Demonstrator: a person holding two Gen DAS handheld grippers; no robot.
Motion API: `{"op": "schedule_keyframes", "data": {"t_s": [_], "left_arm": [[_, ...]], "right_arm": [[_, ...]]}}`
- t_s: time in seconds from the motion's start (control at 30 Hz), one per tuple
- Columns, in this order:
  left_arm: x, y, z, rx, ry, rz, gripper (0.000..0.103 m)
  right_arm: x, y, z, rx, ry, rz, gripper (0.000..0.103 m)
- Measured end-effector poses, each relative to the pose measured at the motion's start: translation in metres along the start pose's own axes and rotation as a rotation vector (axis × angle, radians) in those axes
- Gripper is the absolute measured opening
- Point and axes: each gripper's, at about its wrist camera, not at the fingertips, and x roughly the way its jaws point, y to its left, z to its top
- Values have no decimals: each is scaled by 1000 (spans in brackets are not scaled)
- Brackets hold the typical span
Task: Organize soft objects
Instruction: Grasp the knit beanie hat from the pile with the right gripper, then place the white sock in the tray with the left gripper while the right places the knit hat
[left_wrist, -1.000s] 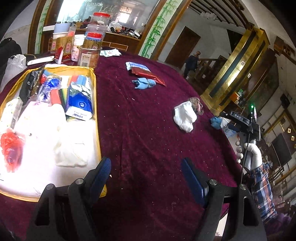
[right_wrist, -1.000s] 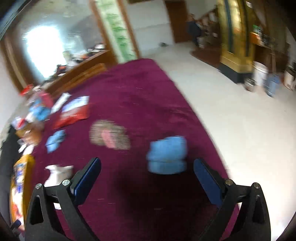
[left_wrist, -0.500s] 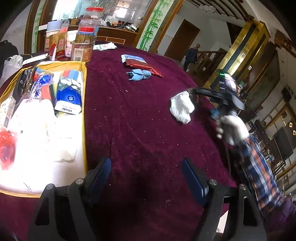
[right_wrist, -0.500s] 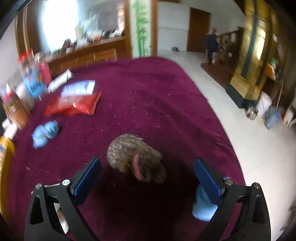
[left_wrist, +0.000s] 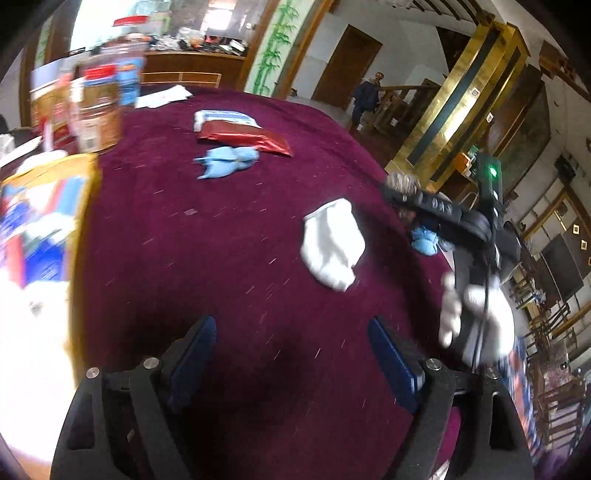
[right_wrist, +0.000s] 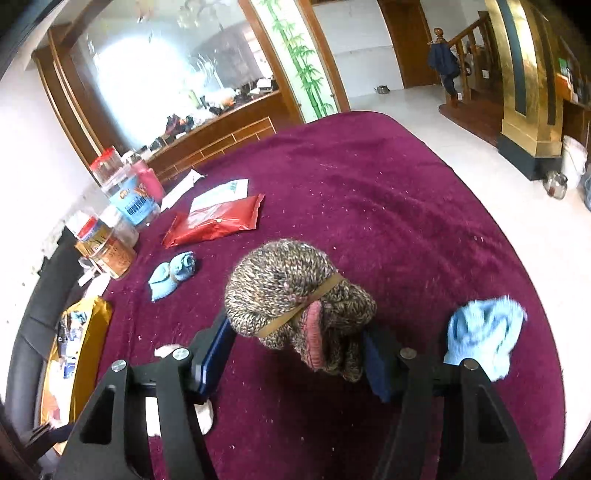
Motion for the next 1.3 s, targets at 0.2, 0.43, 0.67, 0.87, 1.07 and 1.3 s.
{"op": "schedule_keyframes", "data": {"t_s": [0.2, 0.43, 0.67, 0.87, 1.07, 1.3], "left_arm": [[61, -29, 33, 66, 24, 42, 87], [121, -39, 55, 136, 52, 136, 73], [113, -45, 47, 174, 56, 113, 18], [58, -30, 31, 75, 11, -1, 18], [-25, 1, 7, 14, -85, -41, 18], [-115, 94, -31, -112, -217, 131, 19]], "right_arm": [[17, -15, -2, 62, 54, 6, 62], [18, -22, -1, 82, 67, 44, 64], [17, -26, 1, 105, 70, 70, 64], [19, -24, -1, 89, 72, 70, 64], [22, -19, -4, 67, 74, 55, 64], [29, -17, -10, 52, 89, -7, 64]]}}
